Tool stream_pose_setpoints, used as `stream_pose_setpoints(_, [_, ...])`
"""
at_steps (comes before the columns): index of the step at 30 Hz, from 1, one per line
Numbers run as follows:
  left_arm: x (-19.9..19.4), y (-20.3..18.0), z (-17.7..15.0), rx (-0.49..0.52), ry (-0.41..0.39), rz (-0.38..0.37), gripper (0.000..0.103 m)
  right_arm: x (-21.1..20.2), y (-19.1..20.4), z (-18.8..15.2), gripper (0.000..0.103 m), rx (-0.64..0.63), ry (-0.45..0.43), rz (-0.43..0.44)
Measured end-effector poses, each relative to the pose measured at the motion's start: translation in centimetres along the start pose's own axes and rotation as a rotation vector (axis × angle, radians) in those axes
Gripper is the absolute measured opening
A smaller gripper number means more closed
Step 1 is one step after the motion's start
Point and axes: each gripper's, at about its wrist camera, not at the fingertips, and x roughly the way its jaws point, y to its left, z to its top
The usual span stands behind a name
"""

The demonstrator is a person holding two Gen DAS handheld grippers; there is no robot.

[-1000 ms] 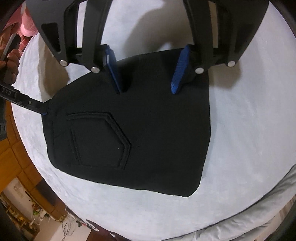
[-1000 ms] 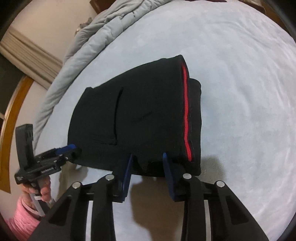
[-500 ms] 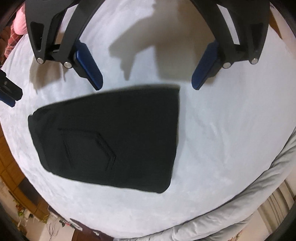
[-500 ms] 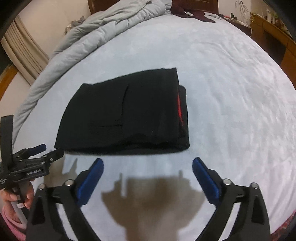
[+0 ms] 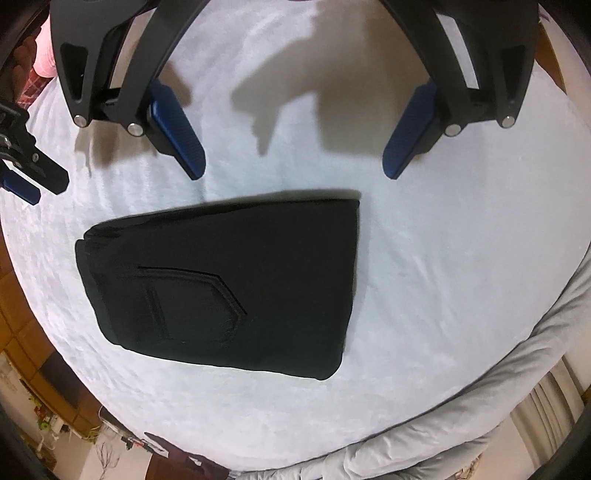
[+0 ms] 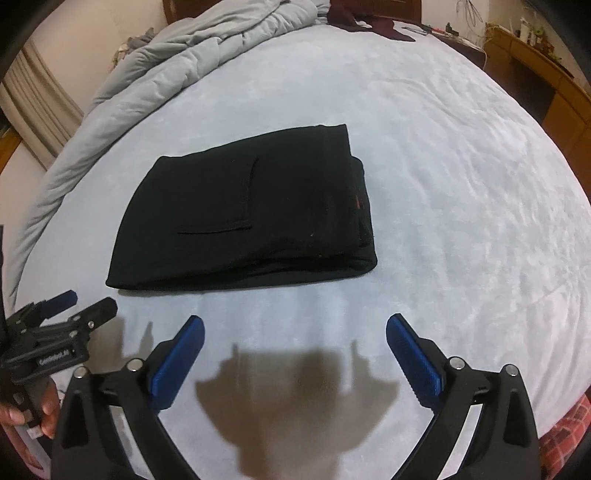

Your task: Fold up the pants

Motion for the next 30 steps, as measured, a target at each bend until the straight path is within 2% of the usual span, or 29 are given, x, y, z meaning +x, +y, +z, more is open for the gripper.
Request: stream_pose_setpoints(30, [-1.9,-0.5,-0.4,0.012,-0.027,-0.005,0.096,-0.2,0.7,-0.4,0.099,-0.010,0.023,-0.019])
